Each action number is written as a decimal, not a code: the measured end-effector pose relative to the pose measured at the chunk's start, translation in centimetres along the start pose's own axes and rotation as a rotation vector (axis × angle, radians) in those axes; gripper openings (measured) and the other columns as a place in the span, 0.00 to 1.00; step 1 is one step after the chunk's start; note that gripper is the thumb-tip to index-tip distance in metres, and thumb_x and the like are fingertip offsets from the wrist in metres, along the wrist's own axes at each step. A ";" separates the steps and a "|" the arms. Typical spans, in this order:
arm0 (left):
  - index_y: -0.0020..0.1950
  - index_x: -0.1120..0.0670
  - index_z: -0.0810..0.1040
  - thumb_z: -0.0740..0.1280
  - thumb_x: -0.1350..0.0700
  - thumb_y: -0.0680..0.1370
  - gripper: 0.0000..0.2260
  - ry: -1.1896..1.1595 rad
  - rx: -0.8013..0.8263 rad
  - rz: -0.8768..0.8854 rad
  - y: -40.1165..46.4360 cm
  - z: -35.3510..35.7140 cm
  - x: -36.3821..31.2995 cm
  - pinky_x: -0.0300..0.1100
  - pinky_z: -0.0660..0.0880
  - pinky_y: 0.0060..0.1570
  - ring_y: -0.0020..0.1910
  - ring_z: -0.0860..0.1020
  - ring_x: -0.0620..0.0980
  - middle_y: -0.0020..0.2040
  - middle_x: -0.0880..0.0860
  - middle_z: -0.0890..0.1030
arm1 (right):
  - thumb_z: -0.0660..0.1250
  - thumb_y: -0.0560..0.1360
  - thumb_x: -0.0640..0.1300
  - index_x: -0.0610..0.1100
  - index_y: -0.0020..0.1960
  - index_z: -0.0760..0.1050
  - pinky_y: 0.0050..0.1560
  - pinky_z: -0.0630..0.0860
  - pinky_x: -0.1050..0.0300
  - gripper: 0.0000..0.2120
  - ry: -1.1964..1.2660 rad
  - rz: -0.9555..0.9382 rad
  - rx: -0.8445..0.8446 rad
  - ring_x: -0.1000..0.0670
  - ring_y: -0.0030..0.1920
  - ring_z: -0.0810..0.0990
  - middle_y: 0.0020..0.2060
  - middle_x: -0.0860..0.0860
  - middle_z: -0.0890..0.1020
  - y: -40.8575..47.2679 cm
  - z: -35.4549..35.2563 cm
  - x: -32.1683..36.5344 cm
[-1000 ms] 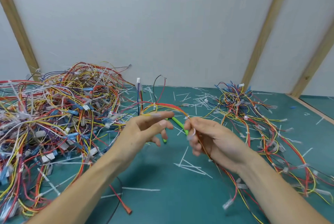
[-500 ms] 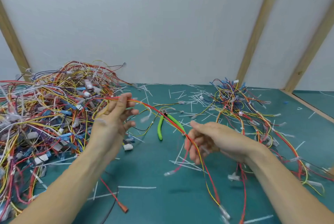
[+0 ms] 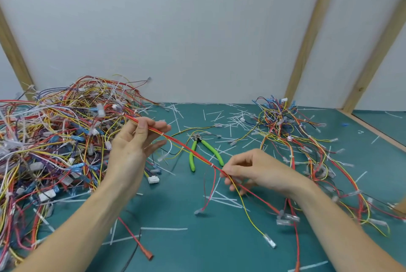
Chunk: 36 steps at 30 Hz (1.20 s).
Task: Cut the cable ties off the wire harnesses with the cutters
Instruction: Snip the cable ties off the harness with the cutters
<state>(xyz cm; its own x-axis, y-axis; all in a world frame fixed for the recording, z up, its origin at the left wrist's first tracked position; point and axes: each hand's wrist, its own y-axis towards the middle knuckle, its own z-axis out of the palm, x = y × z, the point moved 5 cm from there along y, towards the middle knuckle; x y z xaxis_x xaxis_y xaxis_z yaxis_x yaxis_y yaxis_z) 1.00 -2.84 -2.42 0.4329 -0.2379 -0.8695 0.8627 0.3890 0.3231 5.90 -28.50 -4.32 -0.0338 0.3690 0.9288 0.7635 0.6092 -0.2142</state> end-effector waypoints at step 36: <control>0.62 0.53 0.76 0.64 0.50 0.79 0.13 0.423 0.469 -0.152 -5.0 5.5 3.5 0.40 0.76 0.42 0.34 0.80 0.51 0.37 0.54 0.82 | 0.67 0.77 0.30 0.39 0.62 0.77 0.37 0.81 0.65 0.15 0.701 -0.167 -0.432 0.56 0.38 0.86 0.46 0.51 0.87 0.5 -3.7 -0.1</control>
<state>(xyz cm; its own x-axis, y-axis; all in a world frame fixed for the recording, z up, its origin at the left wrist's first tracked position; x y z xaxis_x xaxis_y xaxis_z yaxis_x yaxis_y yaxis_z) -0.35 -10.46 -5.02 0.2392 0.1485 -0.9595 0.9703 -0.0746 0.2303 8.67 -30.82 -3.35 0.1312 -0.3109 0.9414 0.9687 0.2420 -0.0551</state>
